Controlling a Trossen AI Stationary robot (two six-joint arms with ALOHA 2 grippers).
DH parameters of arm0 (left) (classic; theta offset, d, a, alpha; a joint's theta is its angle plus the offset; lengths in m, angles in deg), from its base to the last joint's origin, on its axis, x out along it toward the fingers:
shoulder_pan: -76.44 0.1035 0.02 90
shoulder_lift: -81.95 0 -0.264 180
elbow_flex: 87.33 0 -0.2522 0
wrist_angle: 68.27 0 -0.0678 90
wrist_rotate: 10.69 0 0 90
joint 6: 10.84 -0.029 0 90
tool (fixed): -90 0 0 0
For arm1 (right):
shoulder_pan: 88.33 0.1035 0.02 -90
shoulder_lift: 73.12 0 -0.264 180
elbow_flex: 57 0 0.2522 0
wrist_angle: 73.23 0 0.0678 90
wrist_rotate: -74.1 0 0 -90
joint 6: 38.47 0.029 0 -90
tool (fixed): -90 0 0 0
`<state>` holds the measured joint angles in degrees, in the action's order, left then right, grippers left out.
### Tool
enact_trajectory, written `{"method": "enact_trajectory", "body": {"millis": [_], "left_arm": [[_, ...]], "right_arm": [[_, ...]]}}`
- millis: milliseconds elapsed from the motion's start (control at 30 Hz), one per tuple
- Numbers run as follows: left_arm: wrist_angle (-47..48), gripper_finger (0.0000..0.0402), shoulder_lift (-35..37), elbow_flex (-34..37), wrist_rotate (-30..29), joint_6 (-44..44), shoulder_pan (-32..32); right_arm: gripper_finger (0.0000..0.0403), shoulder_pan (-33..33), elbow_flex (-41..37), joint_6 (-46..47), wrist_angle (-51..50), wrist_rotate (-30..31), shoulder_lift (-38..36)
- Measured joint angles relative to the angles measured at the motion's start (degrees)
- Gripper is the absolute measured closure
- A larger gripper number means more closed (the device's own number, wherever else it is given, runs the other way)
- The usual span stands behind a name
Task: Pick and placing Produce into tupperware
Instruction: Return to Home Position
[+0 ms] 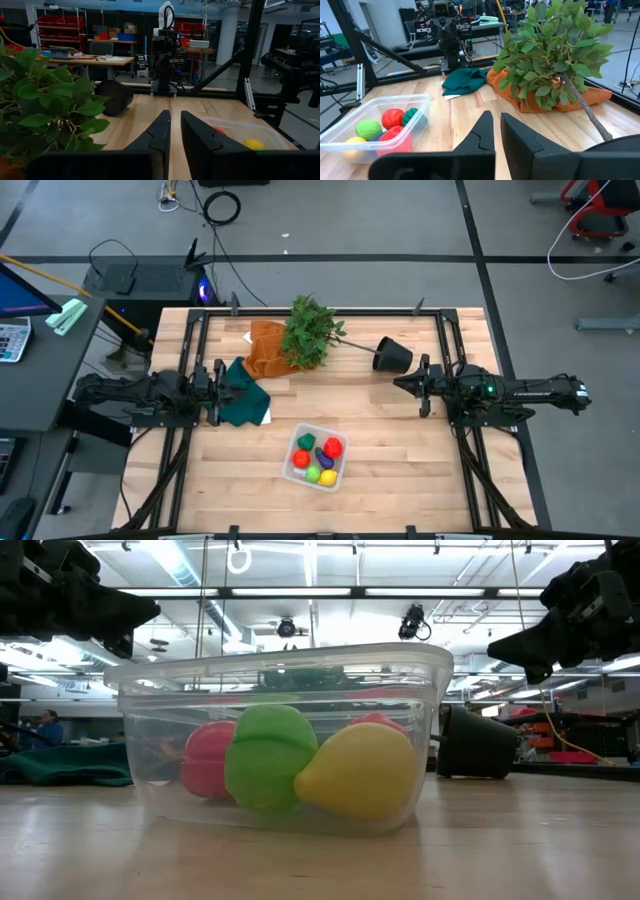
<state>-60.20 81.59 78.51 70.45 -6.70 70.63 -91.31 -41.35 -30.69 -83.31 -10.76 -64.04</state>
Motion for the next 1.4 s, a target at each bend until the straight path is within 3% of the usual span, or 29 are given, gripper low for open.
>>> {"method": "enact_trajectory", "body": {"millis": [1400], "left_arm": [[0.0,0.0352,0.0,0.0,0.0,0.0,0.0]], "right_arm": [[0.0403,0.0,0.0,0.0,0.0,0.0,0.0]]}}
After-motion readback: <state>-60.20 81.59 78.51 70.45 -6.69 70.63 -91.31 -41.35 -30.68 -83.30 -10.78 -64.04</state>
